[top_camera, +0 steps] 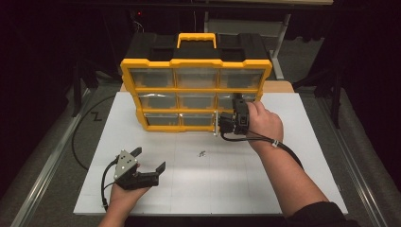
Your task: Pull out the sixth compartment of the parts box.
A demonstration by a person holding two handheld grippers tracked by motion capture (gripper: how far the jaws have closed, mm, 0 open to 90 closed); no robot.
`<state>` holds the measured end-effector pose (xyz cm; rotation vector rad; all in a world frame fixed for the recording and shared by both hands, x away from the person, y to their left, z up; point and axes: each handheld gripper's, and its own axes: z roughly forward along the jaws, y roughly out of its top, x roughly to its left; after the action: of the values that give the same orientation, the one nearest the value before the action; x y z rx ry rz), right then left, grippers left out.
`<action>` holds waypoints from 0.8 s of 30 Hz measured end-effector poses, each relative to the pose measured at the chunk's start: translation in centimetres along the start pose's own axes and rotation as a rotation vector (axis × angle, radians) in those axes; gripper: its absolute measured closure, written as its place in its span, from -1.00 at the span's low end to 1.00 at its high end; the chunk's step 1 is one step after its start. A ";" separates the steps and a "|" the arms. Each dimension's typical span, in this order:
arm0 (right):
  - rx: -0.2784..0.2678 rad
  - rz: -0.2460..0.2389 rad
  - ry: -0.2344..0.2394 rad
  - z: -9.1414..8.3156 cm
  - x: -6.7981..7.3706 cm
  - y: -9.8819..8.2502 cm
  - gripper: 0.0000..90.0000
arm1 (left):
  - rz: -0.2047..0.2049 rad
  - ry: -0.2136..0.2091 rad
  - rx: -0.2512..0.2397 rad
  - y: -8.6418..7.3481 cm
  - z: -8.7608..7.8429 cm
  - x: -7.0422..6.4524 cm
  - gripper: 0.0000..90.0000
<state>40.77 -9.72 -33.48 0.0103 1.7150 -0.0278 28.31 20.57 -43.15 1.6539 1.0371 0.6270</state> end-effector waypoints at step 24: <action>0.015 -0.015 0.009 0.0 -0.5 0.2 0.76 | -0.002 -0.001 -0.007 0.1 -0.2 0.1 -0.99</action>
<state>40.82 -9.47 -32.95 0.0080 1.7239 -0.0518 28.19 20.71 -42.99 1.6464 1.0350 0.6277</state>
